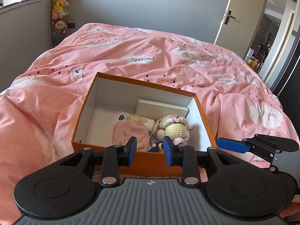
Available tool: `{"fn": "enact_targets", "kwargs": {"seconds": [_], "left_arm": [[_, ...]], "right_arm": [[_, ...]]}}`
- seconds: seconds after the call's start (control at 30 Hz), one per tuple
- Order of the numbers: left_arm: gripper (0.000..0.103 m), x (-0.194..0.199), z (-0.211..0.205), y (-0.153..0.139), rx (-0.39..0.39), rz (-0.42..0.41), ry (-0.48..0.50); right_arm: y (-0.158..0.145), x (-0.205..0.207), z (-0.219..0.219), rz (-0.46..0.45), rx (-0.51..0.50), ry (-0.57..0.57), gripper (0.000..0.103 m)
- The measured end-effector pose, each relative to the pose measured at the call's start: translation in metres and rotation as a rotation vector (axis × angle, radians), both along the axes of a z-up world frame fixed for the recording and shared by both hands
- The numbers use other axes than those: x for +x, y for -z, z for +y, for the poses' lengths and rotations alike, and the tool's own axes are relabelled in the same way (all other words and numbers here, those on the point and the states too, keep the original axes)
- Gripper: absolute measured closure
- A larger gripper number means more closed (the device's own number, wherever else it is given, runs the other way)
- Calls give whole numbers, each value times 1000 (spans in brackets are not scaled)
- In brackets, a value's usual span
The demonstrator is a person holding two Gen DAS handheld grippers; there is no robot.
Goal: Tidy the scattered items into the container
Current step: 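Move both grippers back toward the remaining items beside the box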
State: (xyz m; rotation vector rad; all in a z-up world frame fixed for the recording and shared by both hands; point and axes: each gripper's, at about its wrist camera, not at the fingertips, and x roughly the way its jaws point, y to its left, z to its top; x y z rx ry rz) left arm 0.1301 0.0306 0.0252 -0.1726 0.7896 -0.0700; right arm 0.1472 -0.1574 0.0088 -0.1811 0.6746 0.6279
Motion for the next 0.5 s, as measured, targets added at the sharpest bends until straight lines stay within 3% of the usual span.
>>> {"fn": "enact_targets", "kwargs": {"seconds": [0.13, 0.2, 0.3, 0.5], "left_arm": [[62, -17, 21, 5, -17, 25, -52], [54, -26, 31, 8, -12, 36, -84], [54, -38, 45, 12, 0, 55, -122], [54, -60, 54, 25, 2, 103, -146]], "right_arm": [[11, -11, 2, 70, 54, 15, 47], [18, -15, 5, 96, 80, 19, 47], [29, -21, 11, 141, 111, 12, 47], [54, -30, 31, 215, 82, -44, 49]]}}
